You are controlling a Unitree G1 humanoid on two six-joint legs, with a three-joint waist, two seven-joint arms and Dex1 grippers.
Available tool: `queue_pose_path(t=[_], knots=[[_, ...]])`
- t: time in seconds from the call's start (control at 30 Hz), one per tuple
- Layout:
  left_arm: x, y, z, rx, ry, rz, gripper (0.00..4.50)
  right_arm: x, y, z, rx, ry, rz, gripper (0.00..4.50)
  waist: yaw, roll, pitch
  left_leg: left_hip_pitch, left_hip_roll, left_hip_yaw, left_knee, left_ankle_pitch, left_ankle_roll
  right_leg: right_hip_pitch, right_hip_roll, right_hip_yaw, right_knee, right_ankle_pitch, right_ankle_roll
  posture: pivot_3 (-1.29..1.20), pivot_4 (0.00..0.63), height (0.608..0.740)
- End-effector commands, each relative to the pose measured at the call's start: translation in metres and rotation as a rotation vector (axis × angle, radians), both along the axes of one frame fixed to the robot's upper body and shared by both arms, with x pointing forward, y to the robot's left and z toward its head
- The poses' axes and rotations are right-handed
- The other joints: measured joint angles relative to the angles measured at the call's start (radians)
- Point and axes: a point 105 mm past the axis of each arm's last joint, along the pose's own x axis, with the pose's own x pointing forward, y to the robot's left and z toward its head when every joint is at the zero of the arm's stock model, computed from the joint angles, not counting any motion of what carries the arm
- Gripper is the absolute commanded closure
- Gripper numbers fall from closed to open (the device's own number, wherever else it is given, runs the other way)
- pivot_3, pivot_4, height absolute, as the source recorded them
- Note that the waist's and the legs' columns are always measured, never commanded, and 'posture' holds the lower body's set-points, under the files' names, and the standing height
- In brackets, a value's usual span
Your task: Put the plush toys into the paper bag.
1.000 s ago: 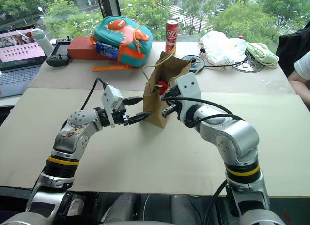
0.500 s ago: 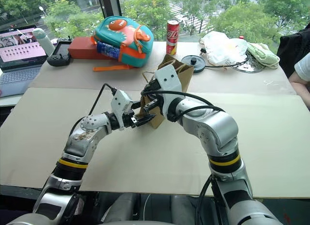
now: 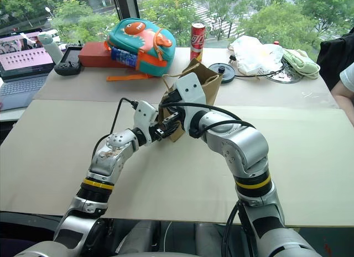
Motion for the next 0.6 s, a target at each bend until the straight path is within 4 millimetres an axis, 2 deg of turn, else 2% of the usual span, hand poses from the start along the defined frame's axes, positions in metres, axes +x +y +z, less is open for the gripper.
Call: queue_pose_path(t=[0.03, 0.07, 0.17, 0.3, 0.43, 0.6], knots=[[0.005, -0.008, 0.016, -0.021, -0.066, -0.010, 0.97, -0.001, 0.001, 0.013, 0.020, -0.050, 0.003, 4.45, -0.001, 0.000, 0.000, 0.000, 0.000, 0.000, 0.000, 0.000, 0.000, 0.000, 0.000, 0.000, 0.000, 0.000, 0.000, 0.00, 0.150, 0.739], [0.005, -0.010, 0.016, -0.022, -0.069, -0.014, 0.97, -0.001, 0.001, 0.013, 0.019, -0.050, 0.001, 4.45, -0.001, 0.000, 0.000, 0.000, 0.000, 0.000, 0.000, 0.000, 0.000, 0.000, 0.000, 0.000, 0.000, 0.000, 0.000, 0.00, 0.150, 0.739], [0.006, -0.011, 0.016, -0.023, -0.076, -0.018, 1.77, -0.001, 0.000, 0.013, 0.022, -0.050, -0.004, 4.50, -0.002, 0.000, 0.000, 0.000, 0.000, 0.000, 0.000, 0.000, 0.000, 0.000, 0.000, 0.000, 0.000, 0.000, 0.000, 0.00, 0.150, 0.739], [0.005, -0.011, 0.015, -0.026, -0.077, -0.030, 3.29, 0.000, -0.001, 0.013, 0.024, -0.050, -0.013, 4.50, -0.001, 0.000, 0.000, 0.000, 0.000, 0.000, 0.000, 0.000, 0.000, 0.000, 0.000, 0.000, 0.000, 0.000, 0.000, 0.00, 0.150, 0.739], [0.005, -0.010, 0.015, -0.027, -0.073, -0.031, 4.49, 0.000, -0.004, 0.014, 0.025, -0.050, -0.020, 4.50, -0.001, 0.000, 0.000, 0.000, 0.000, 0.000, 0.000, 0.000, 0.000, 0.000, 0.000, 0.000, 0.000, 0.000, 0.000, 0.00, 0.150, 0.739], [0.008, -0.005, 0.013, -0.015, -0.074, -0.015, 4.49, 0.000, -0.009, 0.015, 0.030, -0.051, -0.041, 4.50, -0.001, 0.000, 0.000, 0.000, 0.000, 0.000, 0.000, 0.000, 0.000, 0.000, 0.000, 0.000, 0.000, 0.000, 0.000, 0.00, 0.150, 0.739]])
